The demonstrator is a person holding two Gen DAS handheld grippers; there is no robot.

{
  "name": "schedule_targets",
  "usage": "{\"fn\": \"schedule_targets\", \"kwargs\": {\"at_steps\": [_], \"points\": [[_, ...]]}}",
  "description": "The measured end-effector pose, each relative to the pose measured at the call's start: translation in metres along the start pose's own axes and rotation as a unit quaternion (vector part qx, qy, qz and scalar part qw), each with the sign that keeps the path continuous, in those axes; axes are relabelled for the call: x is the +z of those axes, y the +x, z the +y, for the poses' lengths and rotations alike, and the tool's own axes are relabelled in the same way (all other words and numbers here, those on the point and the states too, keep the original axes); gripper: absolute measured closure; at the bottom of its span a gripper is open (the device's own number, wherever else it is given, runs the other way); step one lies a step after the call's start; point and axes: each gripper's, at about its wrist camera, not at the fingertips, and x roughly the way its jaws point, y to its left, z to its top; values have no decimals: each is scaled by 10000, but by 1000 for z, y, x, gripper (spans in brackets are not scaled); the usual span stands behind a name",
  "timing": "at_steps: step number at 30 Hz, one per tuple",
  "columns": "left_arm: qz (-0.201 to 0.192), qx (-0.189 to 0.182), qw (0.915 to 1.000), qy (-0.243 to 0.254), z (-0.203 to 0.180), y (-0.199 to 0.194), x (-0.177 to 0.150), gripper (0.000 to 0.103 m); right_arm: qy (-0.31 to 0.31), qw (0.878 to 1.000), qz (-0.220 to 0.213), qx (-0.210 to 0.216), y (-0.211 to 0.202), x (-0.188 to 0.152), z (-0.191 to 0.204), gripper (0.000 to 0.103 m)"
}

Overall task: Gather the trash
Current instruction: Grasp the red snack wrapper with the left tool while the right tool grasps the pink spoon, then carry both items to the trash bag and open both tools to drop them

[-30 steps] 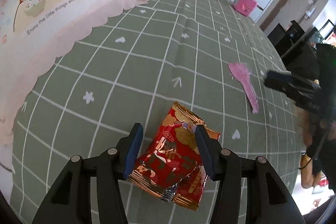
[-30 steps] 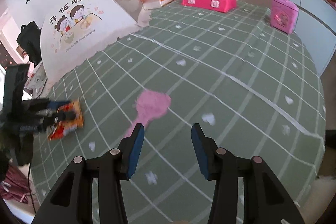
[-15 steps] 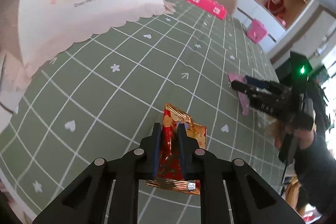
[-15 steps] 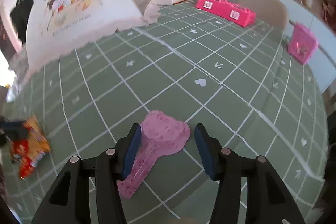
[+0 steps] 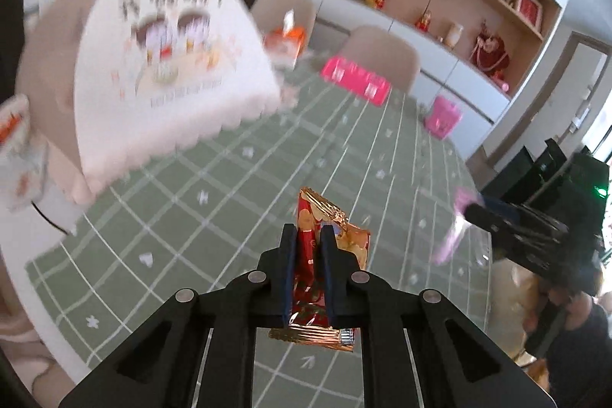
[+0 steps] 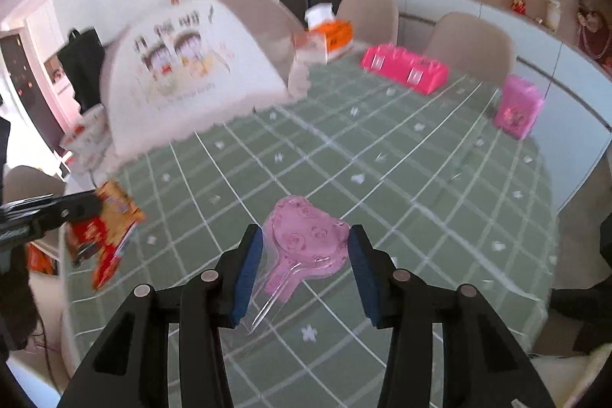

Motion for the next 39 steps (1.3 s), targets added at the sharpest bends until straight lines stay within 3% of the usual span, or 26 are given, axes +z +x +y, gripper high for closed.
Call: {"fn": "schedule_targets", "kwargs": {"at_steps": [4,11,17,22,27,32,37,39], "points": [[-386,-74,9992,90,-42,-35,7,90,120,9994,-333,44,-54,-3,-18,60],[-979,-324,9933,522,-150,-88,-9,90,65,9958,-916,75,-160,-27,-59,60],[-1028,-828,9903,433,-239,-100,-32,90,-22,9899,-1402,-188,-249,-63,-110,60],[-869,-1034,9898,446,-313,-92,-63,90,-4,9878,-1516,-363,-301,-97,-159,60],[-553,-1016,9929,280,-368,-60,-103,90,28,9890,-1446,-319,-323,-129,-207,60],[-131,-1172,9930,73,-399,-9,-139,90,47,9929,-1169,-198,-316,-157,-246,60],[286,-1169,9926,-182,-409,42,-156,90,290,9954,-894,-168,-297,-176,-269,60],[319,-1293,9907,-294,-403,50,-157,84,322,9963,-782,-130,-287,-181,-273,60]]}}
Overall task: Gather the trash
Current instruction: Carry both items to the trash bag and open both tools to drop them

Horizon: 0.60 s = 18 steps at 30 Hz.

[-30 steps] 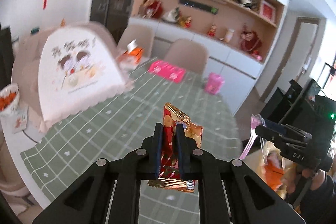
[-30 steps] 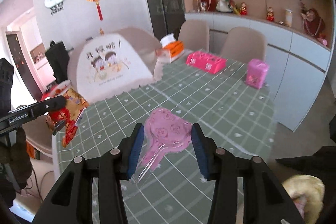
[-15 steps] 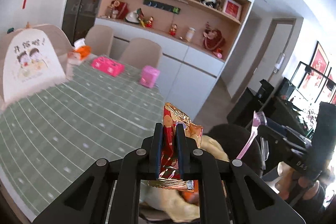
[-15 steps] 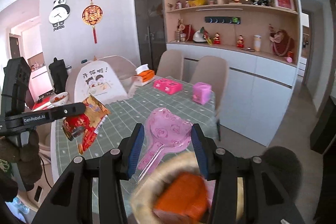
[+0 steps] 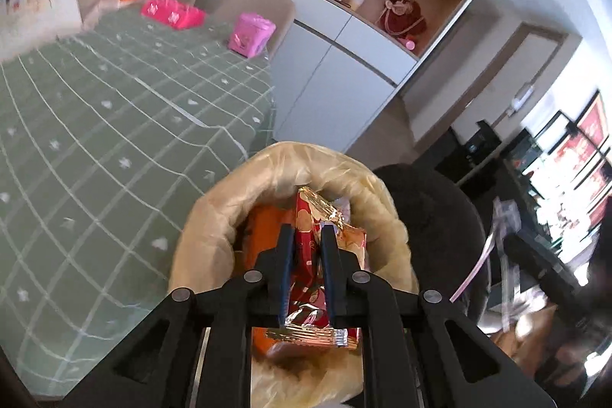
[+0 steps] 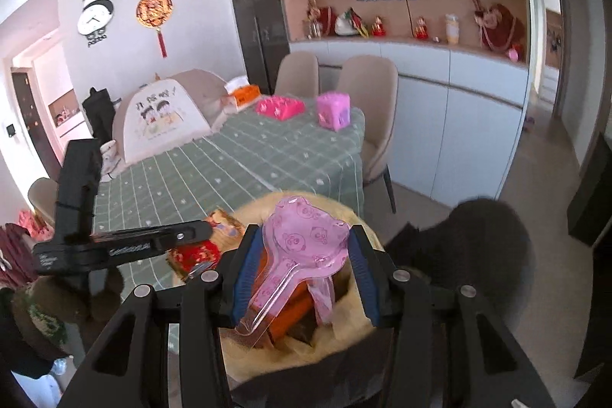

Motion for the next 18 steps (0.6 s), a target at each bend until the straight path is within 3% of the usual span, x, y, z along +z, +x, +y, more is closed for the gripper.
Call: {"fn": "schedule_targets", "kwargs": {"at_steps": [2,4,13,16,18], "points": [[62,-13,10000,-68,4,5,2,62,22,9999,120,18,11,-5,-3,60],[103,-26,9997,-198,9,4,5,49,51,9997,209,99,23,-9,-3,60],[-390,660,9930,-898,52,-59,10,46,694,9945,559,559,100,-23,24,60],[-505,965,9900,-891,62,-85,3,46,627,9920,1040,343,140,-37,38,60],[-580,1166,9881,-822,67,-99,-1,46,520,9858,1585,186,168,-49,45,60]]}}
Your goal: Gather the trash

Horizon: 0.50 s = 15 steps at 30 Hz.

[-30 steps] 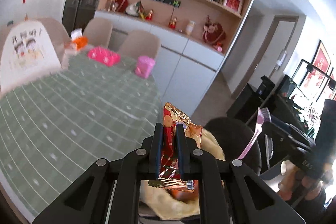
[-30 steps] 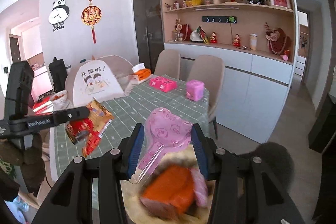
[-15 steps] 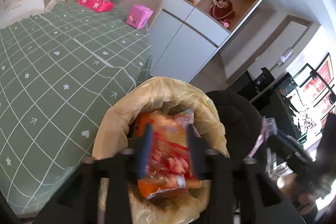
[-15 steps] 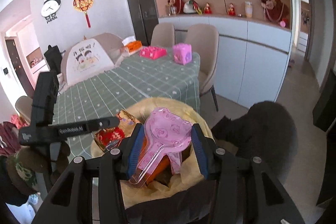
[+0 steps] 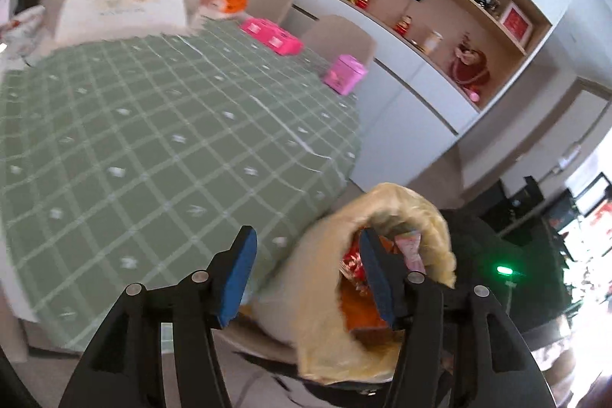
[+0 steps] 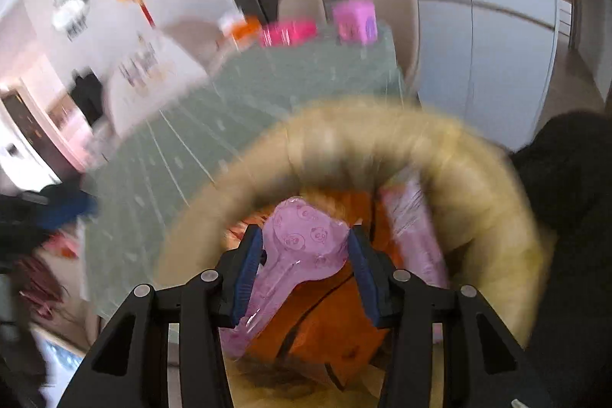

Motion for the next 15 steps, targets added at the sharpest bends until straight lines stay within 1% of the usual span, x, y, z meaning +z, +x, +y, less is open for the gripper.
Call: {"fn": "schedule_targets", "kwargs": {"at_steps": [2,3,5,6,7,9,12,15], "points": [[-138,287,9994,104,7,-15,-4,46,-40,9993,326,-155,16,-4,1,60],[-179,415,9988,166,9,-19,-5,46,-51,9991,327,-254,16,-5,2,60],[-309,822,9954,396,11,-32,-11,46,-85,9994,151,-300,5,-5,4,58],[-370,958,9935,486,12,-39,-15,46,-122,9993,80,-346,-2,-5,6,58],[-411,1007,9926,531,13,-44,-17,46,-161,9991,-4,-389,-9,-6,8,58],[-466,964,9926,574,18,-59,-24,46,-227,9989,-176,-376,-26,-8,13,56],[-536,869,9927,646,20,-78,-33,46,-205,9977,-452,-469,-55,-12,21,55],[-620,683,9930,744,19,-106,-43,46,-178,9949,-832,-542,-92,-19,30,55]]}}
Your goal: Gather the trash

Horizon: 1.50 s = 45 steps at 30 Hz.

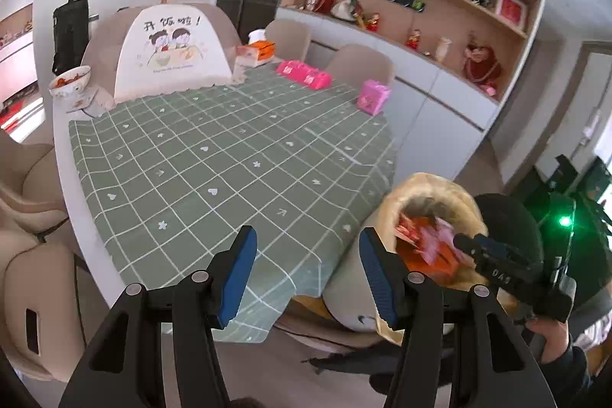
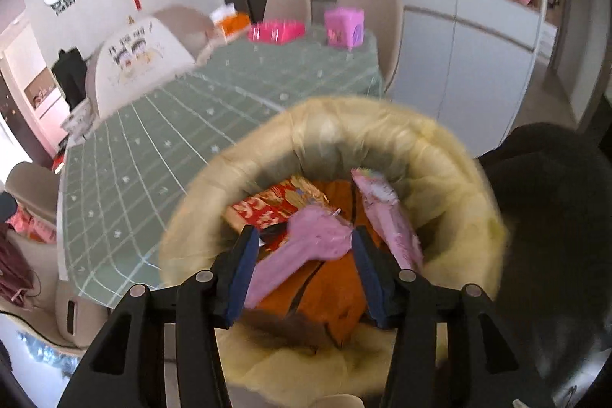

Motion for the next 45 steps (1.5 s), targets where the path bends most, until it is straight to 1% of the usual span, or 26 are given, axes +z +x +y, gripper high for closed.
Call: {"fn": "schedule_targets", "kwargs": {"at_steps": [2,5,7,11,14,17,22,26,30,37,40,45], "points": [[-110,-60,9998,164,-2,-22,-5,46,70,9997,-221,49,-32,-5,8,55],[-307,124,9985,445,-9,-53,-17,46,74,9990,-421,116,-74,-17,25,54],[-377,165,9974,594,-12,-69,-26,46,-6,9981,-598,129,-101,-27,41,54],[-370,175,9954,864,-15,-100,-48,46,-80,9964,-842,106,-144,-49,67,54],[-352,154,9951,907,-14,-118,-63,46,-44,9960,-877,172,-172,-73,84,53],[-271,278,9955,864,-10,-135,-78,46,-57,9957,-915,123,-193,-98,101,53],[-309,425,9938,978,-9,-162,-101,46,11,9948,-1015,110,-216,-124,121,53],[-414,416,9923,1092,-8,-183,-112,46,-56,9936,-1125,-3,-230,-143,140,53],[-448,374,9921,1107,-1,-196,-117,46,-104,9926,-1208,-58,-238,-153,153,53],[-565,423,9911,1127,7,-208,-118,46,-40,9925,-1218,-102,-241,-161,162,53],[-523,457,9915,1101,10,-207,-121,46,-7,9922,-1240,-113,-241,-161,162,53],[-466,409,9922,1085,13,-205,-122,46,10,9921,-1244,-145,-241,-161,162,53]]}}
